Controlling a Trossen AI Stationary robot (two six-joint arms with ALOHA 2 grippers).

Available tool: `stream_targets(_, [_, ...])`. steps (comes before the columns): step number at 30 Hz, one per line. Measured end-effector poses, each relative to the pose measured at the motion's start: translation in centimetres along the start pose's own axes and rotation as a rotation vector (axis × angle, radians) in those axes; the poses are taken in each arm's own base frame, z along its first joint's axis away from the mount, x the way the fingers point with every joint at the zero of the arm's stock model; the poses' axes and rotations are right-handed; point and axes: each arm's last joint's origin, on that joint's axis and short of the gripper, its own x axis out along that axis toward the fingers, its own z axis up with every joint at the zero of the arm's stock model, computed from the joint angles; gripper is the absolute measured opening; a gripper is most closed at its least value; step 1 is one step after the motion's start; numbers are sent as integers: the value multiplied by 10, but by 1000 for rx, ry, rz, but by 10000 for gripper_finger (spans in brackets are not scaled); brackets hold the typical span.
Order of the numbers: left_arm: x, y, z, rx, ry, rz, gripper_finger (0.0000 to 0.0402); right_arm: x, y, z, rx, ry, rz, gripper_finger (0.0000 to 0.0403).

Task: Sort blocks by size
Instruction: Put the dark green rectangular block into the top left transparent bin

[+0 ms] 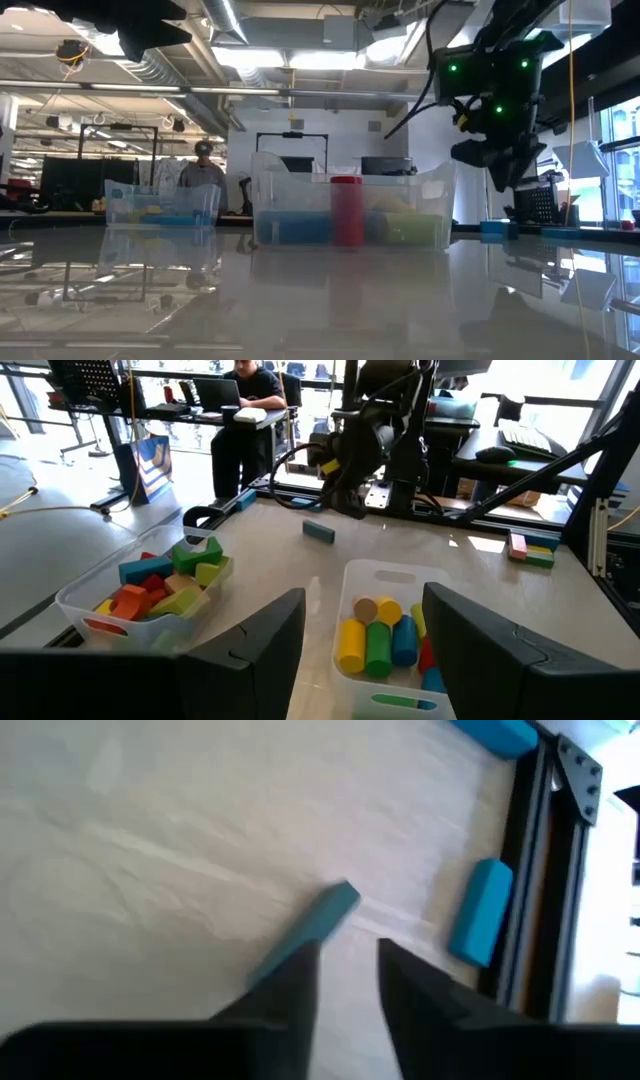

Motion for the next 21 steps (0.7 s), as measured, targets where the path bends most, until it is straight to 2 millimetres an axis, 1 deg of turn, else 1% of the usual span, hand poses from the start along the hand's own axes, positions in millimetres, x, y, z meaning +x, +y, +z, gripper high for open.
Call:
stream_targets(3, [0,0,0,0,0,0,198,8,0,-6,42,-13,-7,162])
stream_targets(5, [0,0,0,0,0,0,198,17,1,-11,76,-31,-9,190])
stream_targets(9, [0,0,0,0,0,0,198,35,3,-23,150,-67,22,225])
stream_targets(12, [0,0,0,1,0,0,198,47,5,-30,196,-92,64,231])
stream_targets(15, [0,0,0,-1,-3,0,198,55,5,-37,236,-108,92,229])
stream_targets(18, [0,0,1,-5,-11,-1,198,61,4,-42,246,-107,97,220])
stream_targets(21, [0,0,1,-6,-13,-2,198,65,4,-45,256,-104,121,202])
